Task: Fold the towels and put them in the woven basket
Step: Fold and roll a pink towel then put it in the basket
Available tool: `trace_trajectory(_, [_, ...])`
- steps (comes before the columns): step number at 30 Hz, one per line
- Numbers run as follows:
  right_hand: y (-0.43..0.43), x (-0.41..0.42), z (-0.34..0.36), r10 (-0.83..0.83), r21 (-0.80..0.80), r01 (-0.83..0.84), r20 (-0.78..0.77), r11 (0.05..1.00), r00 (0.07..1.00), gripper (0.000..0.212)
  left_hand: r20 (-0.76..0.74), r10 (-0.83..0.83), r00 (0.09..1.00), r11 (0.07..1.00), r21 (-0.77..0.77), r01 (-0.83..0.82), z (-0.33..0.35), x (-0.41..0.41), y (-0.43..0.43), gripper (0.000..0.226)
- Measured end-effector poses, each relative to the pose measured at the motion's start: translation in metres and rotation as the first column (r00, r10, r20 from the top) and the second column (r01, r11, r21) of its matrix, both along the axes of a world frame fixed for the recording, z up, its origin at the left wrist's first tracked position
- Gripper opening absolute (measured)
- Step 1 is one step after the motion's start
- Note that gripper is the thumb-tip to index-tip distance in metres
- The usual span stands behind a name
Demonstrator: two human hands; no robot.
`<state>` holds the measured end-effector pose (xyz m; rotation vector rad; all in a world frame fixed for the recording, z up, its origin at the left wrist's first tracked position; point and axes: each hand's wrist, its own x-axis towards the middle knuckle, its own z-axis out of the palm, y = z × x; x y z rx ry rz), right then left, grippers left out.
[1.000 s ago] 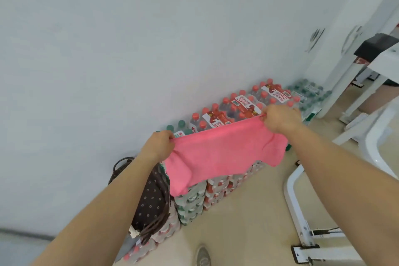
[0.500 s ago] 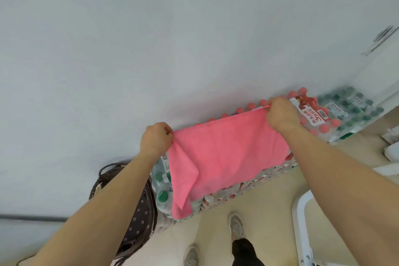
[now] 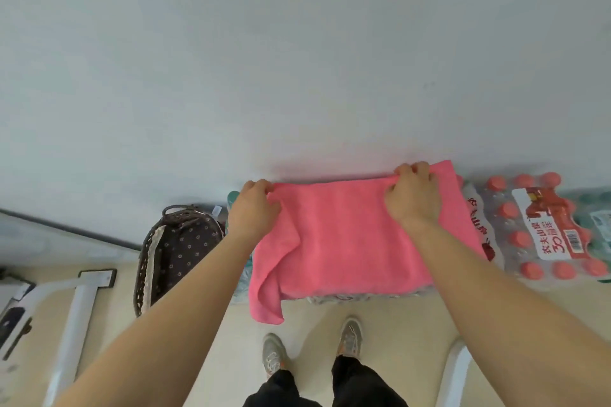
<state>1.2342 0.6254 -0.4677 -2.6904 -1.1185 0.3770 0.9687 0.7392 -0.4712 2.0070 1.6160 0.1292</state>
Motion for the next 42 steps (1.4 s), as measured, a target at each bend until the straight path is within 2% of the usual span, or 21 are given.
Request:
trace_trajectory(3, [-0.003,-0.041,-0.007,0.104,-0.014,-0.104,-0.03,0.994,0.994,0.03,-0.069,-0.094,0.993,0.995,0.015,0.095,-0.005,-0.009,-0.03,0.024])
trace_trajectory(10, [-0.005,-0.126,-0.014,0.382,0.046,-0.38,-0.038,0.924,0.923,0.024,-0.223,-0.32,0.921,0.92,0.159,0.358,-0.022,-0.034,-0.069,0.04])
trace_trajectory(12, [-0.005,-0.14,-0.015,0.446,0.038,-0.445,-0.031,0.895,0.895,0.024,-0.224,-0.369,0.902,0.883,0.22,0.415,-0.023,-0.042,-0.07,0.029])
trace_trajectory(14, [-0.005,-0.15,-0.017,0.495,0.02,-0.495,-0.027,0.869,0.868,0.026,-0.149,-0.326,0.934,0.909,0.222,0.353,-0.021,-0.049,-0.066,0.017])
trace_trajectory(17, [-0.002,-0.161,-0.016,0.517,-0.004,-0.518,-0.054,0.855,0.854,0.038,0.003,-0.135,0.991,0.98,0.148,0.133,-0.012,-0.066,-0.048,0.016])
trace_trajectory(20, [0.003,-0.171,-0.016,0.57,-0.021,-0.574,-0.084,0.819,0.817,0.055,0.091,0.037,0.995,0.99,0.134,-0.049,-0.006,-0.093,-0.018,0.01])
trace_trajectory(23, [0.009,-0.182,-0.016,0.626,-0.046,-0.634,-0.111,0.772,0.772,0.064,0.15,0.126,0.981,0.984,0.11,-0.143,-0.003,-0.117,0.015,0.007])
trace_trajectory(26, [0.017,-0.193,-0.019,0.662,-0.082,-0.677,-0.149,0.732,0.734,0.067,0.135,0.204,0.97,0.976,0.047,-0.212,-0.007,-0.133,0.04,0.009])
trace_trajectory(31, [0.019,-0.206,-0.026,0.695,-0.144,-0.717,-0.18,0.682,0.696,0.07,-0.042,0.292,0.955,0.956,-0.026,-0.294,-0.022,-0.144,0.046,0.017])
trace_trajectory(34, [0.019,-0.208,-0.023,0.692,-0.149,-0.715,-0.182,0.683,0.698,0.069,0.018,0.159,0.987,0.987,0.031,-0.16,-0.024,-0.134,0.028,0.01])
trace_trajectory(38, [0.016,-0.209,-0.018,0.725,-0.152,-0.736,-0.129,0.66,0.676,0.058,0.125,-0.127,0.984,0.992,-0.002,0.129,-0.03,-0.119,0.003,0.011])
trace_trajectory(40, [0.013,-0.215,-0.015,0.726,-0.133,-0.736,-0.122,0.664,0.677,0.046,0.117,-0.179,0.977,0.984,0.002,0.18,-0.032,-0.119,-0.008,0.013])
trace_trajectory(42, [0.01,-0.228,-0.014,0.721,-0.132,-0.744,-0.186,0.655,0.667,0.041,0.097,-0.174,0.98,0.985,0.01,0.174,-0.036,-0.127,-0.016,0.014])
